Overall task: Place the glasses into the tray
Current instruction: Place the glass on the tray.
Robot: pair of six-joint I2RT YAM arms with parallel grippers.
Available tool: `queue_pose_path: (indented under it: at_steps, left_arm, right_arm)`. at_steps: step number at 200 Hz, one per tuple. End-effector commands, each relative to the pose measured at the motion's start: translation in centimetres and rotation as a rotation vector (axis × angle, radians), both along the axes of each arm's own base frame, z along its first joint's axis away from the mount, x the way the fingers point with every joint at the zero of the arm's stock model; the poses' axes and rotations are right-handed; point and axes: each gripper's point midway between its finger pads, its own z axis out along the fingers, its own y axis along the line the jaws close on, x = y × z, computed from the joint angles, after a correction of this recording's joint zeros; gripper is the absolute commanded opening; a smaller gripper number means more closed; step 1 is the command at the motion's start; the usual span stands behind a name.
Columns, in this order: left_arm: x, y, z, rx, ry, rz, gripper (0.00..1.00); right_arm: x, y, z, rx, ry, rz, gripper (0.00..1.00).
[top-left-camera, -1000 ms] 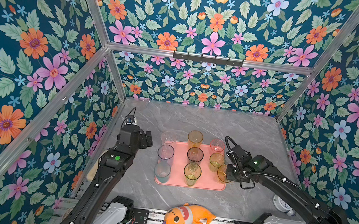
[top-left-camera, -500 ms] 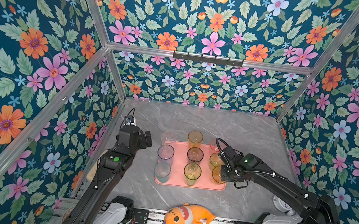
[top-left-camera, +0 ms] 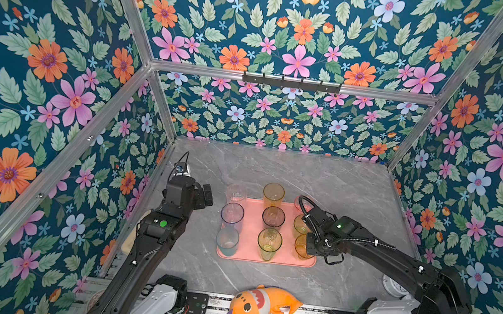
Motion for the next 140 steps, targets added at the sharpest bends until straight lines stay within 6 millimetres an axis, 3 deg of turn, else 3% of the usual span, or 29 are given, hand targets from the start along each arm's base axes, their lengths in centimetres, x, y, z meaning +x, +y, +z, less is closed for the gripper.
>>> queue_pose_path:
  at_steps: [1, 140]
  left_arm:
    - [0.1, 0.1, 0.1, 0.006, -0.007, 0.005, 0.99]
    - [0.1, 0.1, 0.0, 0.008, -0.003, 0.006, 0.99]
  right_arm:
    - [0.0, 0.1, -0.1, 0.004, 0.001, -0.012, 0.0]
    - [-0.2, 0.4, -1.4, -0.001, 0.043, -0.016, 0.01]
